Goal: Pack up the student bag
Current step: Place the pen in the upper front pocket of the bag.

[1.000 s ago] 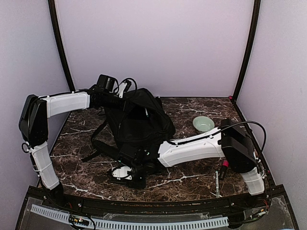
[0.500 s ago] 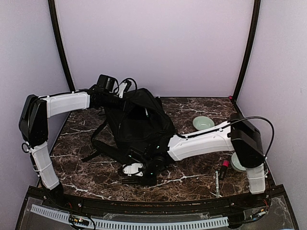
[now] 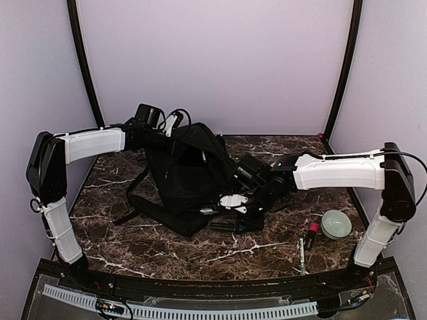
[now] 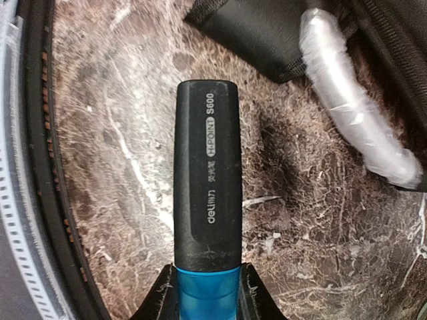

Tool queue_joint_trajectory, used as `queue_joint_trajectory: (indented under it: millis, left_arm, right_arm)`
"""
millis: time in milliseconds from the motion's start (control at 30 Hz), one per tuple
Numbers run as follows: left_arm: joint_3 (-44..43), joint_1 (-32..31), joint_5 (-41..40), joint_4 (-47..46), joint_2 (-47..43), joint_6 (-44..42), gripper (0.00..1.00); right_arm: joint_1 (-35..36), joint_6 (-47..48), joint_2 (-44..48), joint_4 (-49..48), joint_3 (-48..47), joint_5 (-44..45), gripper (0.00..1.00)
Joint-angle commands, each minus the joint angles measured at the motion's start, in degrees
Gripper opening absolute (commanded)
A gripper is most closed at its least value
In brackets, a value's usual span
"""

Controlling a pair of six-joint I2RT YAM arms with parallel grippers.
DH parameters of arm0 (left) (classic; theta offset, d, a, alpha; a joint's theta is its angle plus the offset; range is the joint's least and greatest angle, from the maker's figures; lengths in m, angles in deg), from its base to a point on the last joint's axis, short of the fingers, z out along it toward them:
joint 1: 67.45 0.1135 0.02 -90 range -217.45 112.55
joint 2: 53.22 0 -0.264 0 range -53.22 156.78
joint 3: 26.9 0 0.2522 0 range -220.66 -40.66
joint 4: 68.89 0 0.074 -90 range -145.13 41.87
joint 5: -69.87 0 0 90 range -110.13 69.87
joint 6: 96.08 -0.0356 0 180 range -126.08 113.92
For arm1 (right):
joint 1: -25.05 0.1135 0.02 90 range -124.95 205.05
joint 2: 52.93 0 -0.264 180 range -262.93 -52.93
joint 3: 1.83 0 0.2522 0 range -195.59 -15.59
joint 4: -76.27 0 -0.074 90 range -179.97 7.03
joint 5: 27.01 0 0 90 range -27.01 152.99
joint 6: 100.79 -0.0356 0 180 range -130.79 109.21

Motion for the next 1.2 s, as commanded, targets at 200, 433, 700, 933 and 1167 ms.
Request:
queue_joint_trajectory:
  millis: [200, 433, 700, 933, 1167]
  left_arm:
    - [-2.0, -0.8, 2.3, -1.1, -2.0, -0.2, 0.03]
    - [-2.1, -0.9, 2.6, -1.1, -2.4, 0.0, 0.03]
    - [-2.1, -1.2, 2.5, -1.1, -2.7, -0.2, 0.03]
    - [-2.1, -1.2, 2.5, -1.1, -3.3, -0.1, 0.03]
    - [-2.0, -1.2, 2.5, -1.3, -3.4, -0.1, 0.03]
  right_arm:
    - [-11.5, -4.6, 3.0, 0.9, -8.6, -14.8, 0.18]
    - [-14.3, -10.8, -4.8, -4.3, -18.4, -7.8, 0.20]
    - [-14.6, -20.0, -18.9, -1.7, -37.3, -8.3, 0.20]
    - [-14.9, -27.8, -24.2, -1.9, -44.1, -7.8, 0.26]
    - [-15.0, -38.8, -25.5, -6.1, -42.8, -8.0, 0.25]
